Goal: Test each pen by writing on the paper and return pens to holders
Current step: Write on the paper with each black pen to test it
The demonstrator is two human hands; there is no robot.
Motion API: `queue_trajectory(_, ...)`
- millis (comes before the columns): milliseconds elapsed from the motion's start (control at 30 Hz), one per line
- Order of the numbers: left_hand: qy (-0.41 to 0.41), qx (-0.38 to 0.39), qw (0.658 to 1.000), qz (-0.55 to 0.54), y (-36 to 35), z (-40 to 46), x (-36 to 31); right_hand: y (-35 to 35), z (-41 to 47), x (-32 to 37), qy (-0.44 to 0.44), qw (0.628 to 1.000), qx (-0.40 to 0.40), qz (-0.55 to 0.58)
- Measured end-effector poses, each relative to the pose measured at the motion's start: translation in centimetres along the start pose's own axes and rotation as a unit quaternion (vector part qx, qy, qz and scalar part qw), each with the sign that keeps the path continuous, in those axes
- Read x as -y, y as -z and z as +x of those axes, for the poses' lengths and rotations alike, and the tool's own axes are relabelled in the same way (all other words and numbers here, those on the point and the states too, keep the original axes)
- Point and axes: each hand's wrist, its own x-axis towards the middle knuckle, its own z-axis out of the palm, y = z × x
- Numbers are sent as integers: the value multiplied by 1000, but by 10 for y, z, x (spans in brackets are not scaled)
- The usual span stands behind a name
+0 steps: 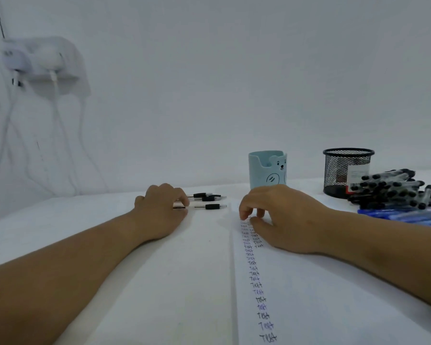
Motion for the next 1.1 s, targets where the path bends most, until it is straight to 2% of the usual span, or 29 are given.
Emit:
queue_trajectory(233,-19,-20,998,-61,3,-7,-3,0,-1,0,-11,1000,-26,-12)
queue_trajectory(333,-87,-78,980,-162,8,-15,-14,3,-1,1,-4,997,-71,-36)
queue_trajectory(433,-150,-128,951,-239,14,-28,-35,4,3,1,16,988,-103,-111)
queue_trajectory(500,-152,-122,941,-277,16,-37,-48,4,6,-2,34,974,-140,-173)
queue_trajectory(600,-110,-83,922,-362,17,-43,-58,3,5,-5,55,963,-178,-195)
queue_trajectory(667,-82,-50,878,-469,18,-44,-62,4,4,-5,53,964,-181,-187)
queue_trajectory(767,2,50,765,-643,22,-43,-62,4,2,-7,12,971,-177,-160)
queue_trajectory(800,20,86,743,-663,23,-42,-60,3,2,-8,4,972,-176,-155)
queue_trajectory(867,29,137,721,-678,25,-42,-57,3,2,-9,-6,973,-172,-154)
queue_trajectory(967,34,171,681,-712,28,-40,-56,2,1,-9,-7,973,-173,-154)
queue_trajectory(1100,38,197,660,-724,30,-40,-58,-1,3,-6,10,972,-168,-164)
